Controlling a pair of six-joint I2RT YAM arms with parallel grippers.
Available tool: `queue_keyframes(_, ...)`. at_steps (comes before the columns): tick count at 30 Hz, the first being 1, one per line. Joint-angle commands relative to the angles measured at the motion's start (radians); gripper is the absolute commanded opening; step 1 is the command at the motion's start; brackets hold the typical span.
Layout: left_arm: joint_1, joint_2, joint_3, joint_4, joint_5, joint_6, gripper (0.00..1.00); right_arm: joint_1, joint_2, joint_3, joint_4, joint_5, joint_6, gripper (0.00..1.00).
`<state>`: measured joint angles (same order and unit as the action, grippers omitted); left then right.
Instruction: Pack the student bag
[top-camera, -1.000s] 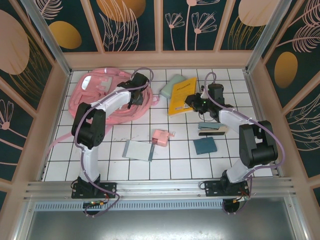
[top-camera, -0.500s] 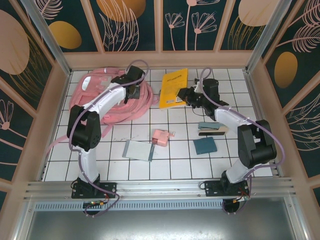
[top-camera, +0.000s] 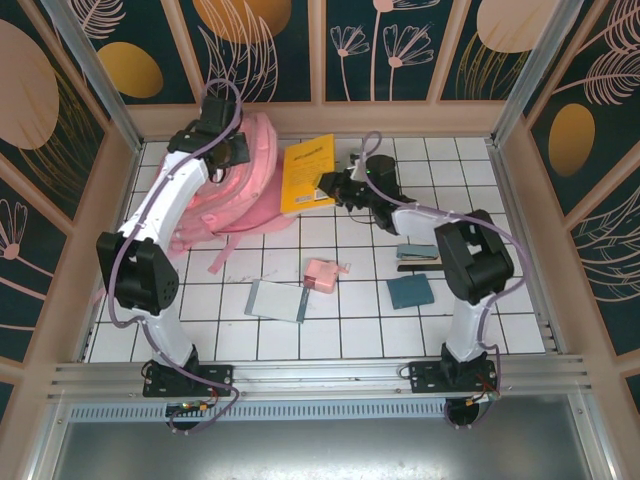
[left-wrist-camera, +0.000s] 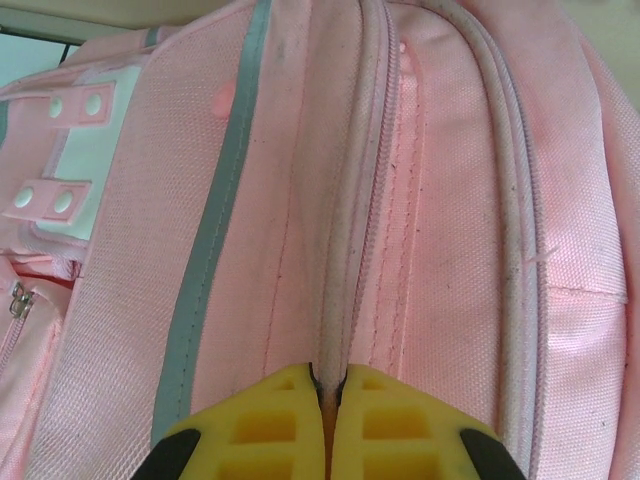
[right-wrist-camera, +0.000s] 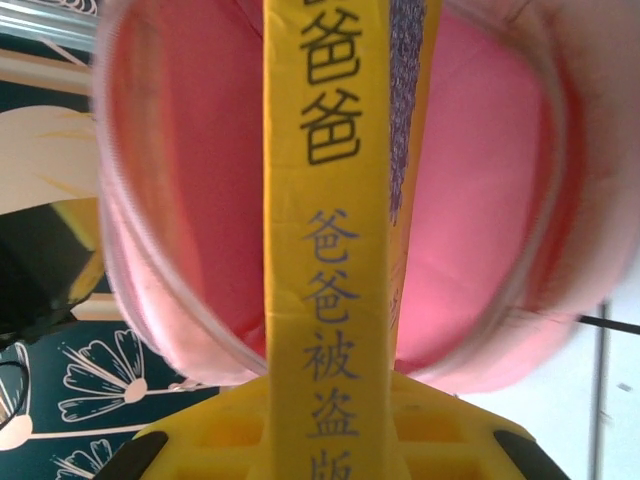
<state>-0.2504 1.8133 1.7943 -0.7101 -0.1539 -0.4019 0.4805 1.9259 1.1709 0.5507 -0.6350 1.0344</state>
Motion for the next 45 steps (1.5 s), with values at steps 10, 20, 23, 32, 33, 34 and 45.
queue_keyframes(10, 0.077, -0.093, 0.036, 0.124, 0.176, -0.108, 0.0, 0.187, 0.361, 0.411, 0.337, 0.072, 0.2, 0.0)
queue_keyframes(20, 0.079, -0.093, 0.043, 0.134, 0.222, -0.122, 0.0, 0.29, 0.71, 0.921, 0.071, 0.171, 0.203, 0.0)
queue_keyframes(23, 0.079, -0.094, 0.038, 0.133, 0.224, -0.124, 0.0, 0.305, 0.738, 1.002, -0.101, 0.209, 0.12, 0.13)
queue_keyframes(32, 0.079, -0.121, 0.022, 0.136, 0.242, -0.121, 0.0, 0.298, 0.661, 0.978, -0.411, 0.262, -0.061, 0.56)
queue_keyframes(33, 0.079, -0.121, 0.022, 0.135, 0.243, -0.121, 0.0, 0.296, 0.652, 0.972, -0.432, 0.264, -0.081, 0.57)
queue_keyframes(34, 0.079, -0.123, 0.021, 0.135, 0.242, -0.121, 0.0, 0.293, 0.646, 0.966, -0.446, 0.266, -0.097, 0.57)
queue_keyframes(45, 0.08, -0.135, -0.005, 0.128, 0.243, -0.111, 0.0, 0.276, 0.62, 0.963, -0.629, 0.304, -0.199, 0.61)
